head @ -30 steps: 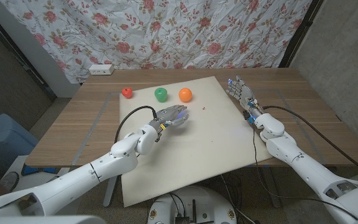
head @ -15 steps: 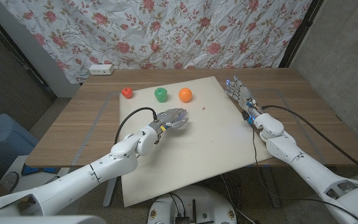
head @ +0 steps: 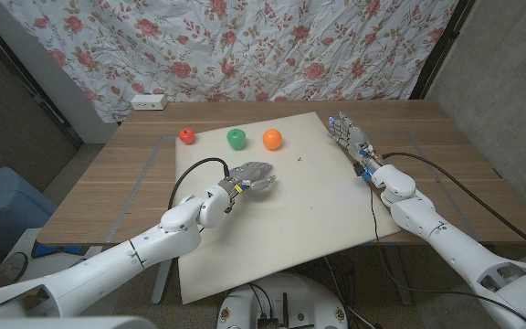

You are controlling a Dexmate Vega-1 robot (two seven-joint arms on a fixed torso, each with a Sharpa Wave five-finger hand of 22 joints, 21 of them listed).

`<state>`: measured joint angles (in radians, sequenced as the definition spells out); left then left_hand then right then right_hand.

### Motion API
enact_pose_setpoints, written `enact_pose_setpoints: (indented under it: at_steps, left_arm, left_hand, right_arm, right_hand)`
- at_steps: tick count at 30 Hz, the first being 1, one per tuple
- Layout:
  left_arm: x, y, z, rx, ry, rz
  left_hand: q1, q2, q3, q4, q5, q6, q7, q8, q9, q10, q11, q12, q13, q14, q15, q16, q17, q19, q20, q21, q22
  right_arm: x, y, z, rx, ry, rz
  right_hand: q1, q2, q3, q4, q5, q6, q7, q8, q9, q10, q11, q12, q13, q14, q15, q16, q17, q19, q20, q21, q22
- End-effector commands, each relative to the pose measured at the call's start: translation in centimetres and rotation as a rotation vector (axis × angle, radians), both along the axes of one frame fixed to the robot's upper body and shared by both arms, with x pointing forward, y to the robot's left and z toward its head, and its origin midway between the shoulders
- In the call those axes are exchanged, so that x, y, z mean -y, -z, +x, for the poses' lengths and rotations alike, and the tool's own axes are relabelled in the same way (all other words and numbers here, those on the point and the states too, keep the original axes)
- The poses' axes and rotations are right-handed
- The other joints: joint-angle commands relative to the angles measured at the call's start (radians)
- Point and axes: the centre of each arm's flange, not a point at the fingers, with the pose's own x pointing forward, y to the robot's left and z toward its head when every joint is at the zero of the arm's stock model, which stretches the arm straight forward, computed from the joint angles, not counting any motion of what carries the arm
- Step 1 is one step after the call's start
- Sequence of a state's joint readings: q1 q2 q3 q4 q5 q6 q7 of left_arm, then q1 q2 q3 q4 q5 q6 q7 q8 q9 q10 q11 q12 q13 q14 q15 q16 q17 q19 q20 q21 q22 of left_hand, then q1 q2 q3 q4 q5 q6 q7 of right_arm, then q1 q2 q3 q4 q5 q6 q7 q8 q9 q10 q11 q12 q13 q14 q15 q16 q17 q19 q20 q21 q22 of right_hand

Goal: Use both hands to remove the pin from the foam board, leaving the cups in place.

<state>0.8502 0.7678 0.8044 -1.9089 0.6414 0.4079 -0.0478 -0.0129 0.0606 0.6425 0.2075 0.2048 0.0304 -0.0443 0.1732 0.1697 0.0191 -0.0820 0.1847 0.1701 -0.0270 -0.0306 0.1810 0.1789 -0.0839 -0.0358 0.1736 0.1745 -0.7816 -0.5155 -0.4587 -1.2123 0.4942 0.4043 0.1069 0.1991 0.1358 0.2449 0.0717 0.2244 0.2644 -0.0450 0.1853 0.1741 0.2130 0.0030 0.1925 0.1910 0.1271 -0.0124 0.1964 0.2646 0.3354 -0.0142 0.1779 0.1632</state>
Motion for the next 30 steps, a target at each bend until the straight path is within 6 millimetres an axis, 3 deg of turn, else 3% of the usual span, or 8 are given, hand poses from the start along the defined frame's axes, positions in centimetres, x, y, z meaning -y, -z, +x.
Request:
enact_pose_setpoints:
  at_steps: [1,17,30]
  left_arm:
    - [-0.1,0.1,0.1,-0.035,-0.003,0.023]
    - [-0.1,0.3,0.2,-0.055,0.001,0.026]
    - [0.0,0.0,0.5,-0.063,0.006,0.03]
  left_hand:
    - [-0.011,0.121,-0.007,-0.002,-0.003,0.005,0.004,0.007,0.004,-0.009,-0.002,-0.001,0.003,-0.008,-0.068,-0.001,0.003,-0.013,-0.064,0.002,0.004]
    - [-0.011,0.126,-0.017,-0.001,-0.003,0.005,0.002,0.007,0.004,-0.01,-0.004,0.0,0.003,-0.011,-0.069,0.001,0.004,-0.019,-0.063,0.008,0.005]
    - [-0.01,0.128,-0.026,-0.002,-0.002,0.008,0.002,0.008,0.004,-0.008,-0.006,0.002,0.003,0.0,-0.064,0.006,0.003,-0.016,-0.062,0.015,0.005]
  right_arm:
    - [-0.9,-0.5,-0.3,0.017,0.009,-0.067]
    - [-2.9,-1.4,-1.2,0.091,0.072,-0.237]
    - [-3.8,-2.2,-1.9,0.15,0.13,-0.387]
  right_hand:
    - [0.006,0.001,0.008,-0.002,-0.006,0.007,0.003,0.004,0.003,0.007,-0.004,0.002,-0.001,0.002,-0.005,0.006,0.0,0.001,-0.003,0.006,0.002]
    - [0.011,-0.009,0.012,-0.012,-0.01,0.01,0.002,0.004,0.003,0.009,-0.003,0.002,-0.001,0.004,-0.006,0.006,-0.006,0.003,-0.001,0.007,0.002]
    - [0.041,-0.026,0.022,-0.049,-0.016,0.016,0.001,0.005,0.003,-0.001,-0.005,-0.001,0.0,-0.012,-0.01,-0.001,-0.02,-0.017,-0.003,0.001,0.002]
